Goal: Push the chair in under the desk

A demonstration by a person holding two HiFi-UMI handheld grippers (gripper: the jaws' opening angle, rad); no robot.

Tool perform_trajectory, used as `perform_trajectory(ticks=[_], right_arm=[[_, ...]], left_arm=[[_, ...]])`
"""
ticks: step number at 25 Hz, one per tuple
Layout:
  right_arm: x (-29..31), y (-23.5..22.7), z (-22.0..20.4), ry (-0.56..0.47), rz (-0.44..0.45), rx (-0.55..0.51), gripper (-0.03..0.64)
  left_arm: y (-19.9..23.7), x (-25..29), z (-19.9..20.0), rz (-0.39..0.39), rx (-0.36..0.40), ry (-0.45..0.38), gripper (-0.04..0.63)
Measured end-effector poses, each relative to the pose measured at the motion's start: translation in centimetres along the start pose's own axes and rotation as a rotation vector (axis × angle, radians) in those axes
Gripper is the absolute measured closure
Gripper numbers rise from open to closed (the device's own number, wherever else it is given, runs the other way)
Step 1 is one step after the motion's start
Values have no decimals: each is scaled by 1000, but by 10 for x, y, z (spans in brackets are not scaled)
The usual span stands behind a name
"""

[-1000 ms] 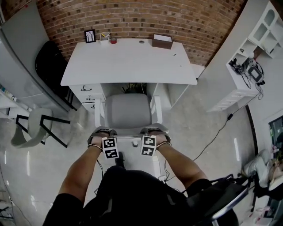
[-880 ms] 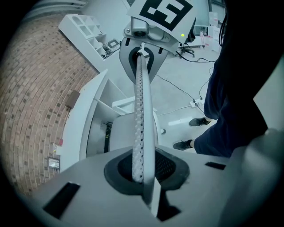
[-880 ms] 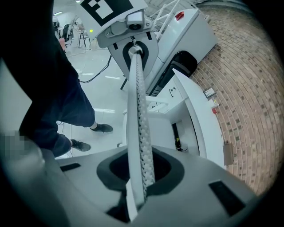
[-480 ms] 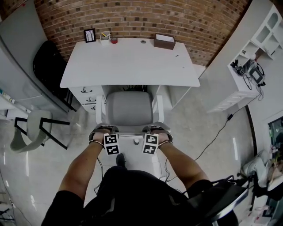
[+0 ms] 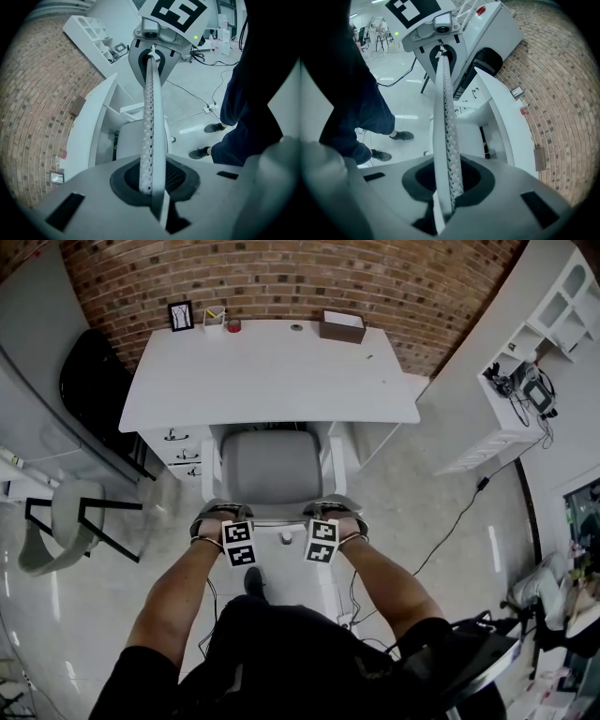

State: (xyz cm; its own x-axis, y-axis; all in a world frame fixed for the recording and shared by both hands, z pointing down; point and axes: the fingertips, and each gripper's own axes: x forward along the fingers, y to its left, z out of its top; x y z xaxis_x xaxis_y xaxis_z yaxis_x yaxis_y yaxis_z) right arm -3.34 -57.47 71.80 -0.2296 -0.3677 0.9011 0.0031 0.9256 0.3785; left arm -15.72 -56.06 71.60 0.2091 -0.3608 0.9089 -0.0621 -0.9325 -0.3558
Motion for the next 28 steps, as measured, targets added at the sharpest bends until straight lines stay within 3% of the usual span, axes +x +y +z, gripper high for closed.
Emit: perform_trajectory(ticks=[7,11,16,19,21,25,28], right_arm=[[2,-3,-4,6,0,2,558],[-1,-2,-1,-18,-3,44,514],[-27,-6,2,-107,-7,140,439],[-50,-8,3,-183,-24,235,442],[-66,-11,0,-233,-50,308,447],[-102,-22,-13,-333,-124,503,525],[-124,-27,-19,-406,-143,647,536]], left_arm=[[1,4,3,-17,-13,-2,555],[1,1,1,22,-34,-17,530],[3,-19,10,45,-113,-129,449],[6,-43,17,81,-177,-199,436],[9,-63,24,130,-273,-263,439],[13,-102,41,219,-573,-417,476],[9,-125,44,282,-755,-485,519]])
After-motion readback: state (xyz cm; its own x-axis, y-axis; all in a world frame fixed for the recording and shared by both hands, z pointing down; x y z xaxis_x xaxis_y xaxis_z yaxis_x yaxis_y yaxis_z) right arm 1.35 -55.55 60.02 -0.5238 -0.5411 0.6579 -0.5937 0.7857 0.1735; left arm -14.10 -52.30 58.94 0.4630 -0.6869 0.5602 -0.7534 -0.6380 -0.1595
